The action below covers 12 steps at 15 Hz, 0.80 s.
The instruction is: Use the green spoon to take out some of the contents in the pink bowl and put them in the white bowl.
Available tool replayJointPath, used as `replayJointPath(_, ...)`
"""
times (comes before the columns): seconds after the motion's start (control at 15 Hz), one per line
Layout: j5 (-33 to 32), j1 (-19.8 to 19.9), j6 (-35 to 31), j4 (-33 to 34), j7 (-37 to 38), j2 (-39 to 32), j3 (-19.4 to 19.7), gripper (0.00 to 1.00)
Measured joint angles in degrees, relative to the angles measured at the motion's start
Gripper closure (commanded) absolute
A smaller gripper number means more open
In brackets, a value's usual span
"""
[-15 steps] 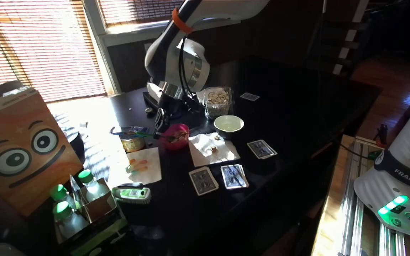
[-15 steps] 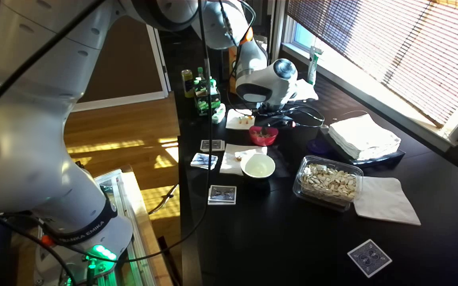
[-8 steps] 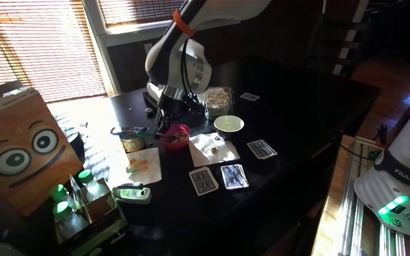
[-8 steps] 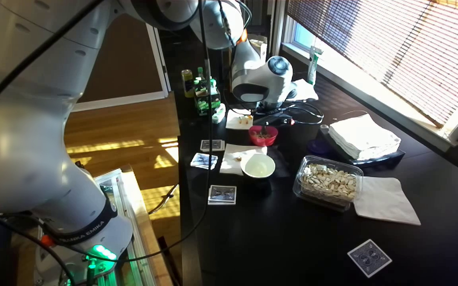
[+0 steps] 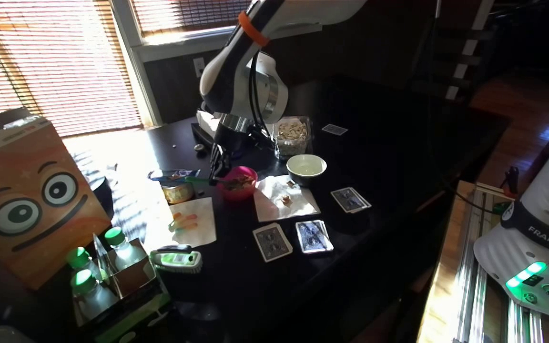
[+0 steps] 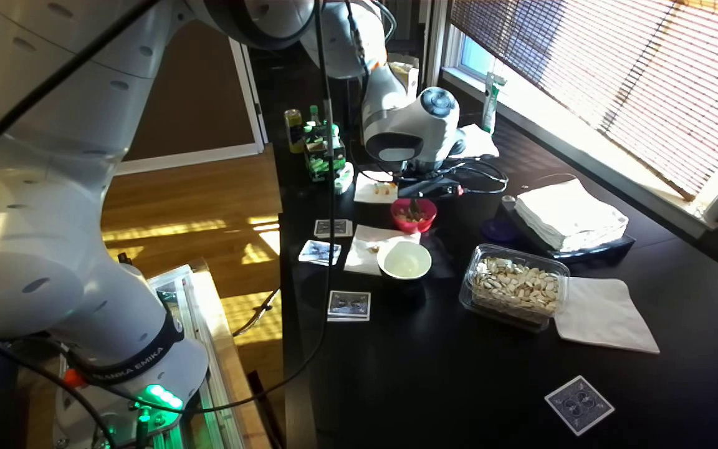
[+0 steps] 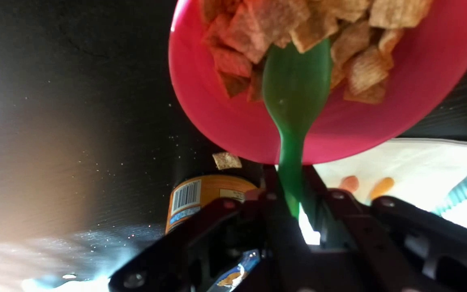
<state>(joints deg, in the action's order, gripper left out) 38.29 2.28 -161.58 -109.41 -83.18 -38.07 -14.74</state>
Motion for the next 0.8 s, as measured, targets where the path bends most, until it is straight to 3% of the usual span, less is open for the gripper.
replayJointPath(0.27,-3.16,1.4,0.0,-0.2,0.97,-0.01,-1.48,0.96)
replayJointPath(0.6,-3.02,9.38,1.02,-0.58,0.36,0.0,-9.7,0.96)
replayJointPath(0.8,-3.02,12.46,1.28,-0.73,0.05,-0.08,-12.08,0.96)
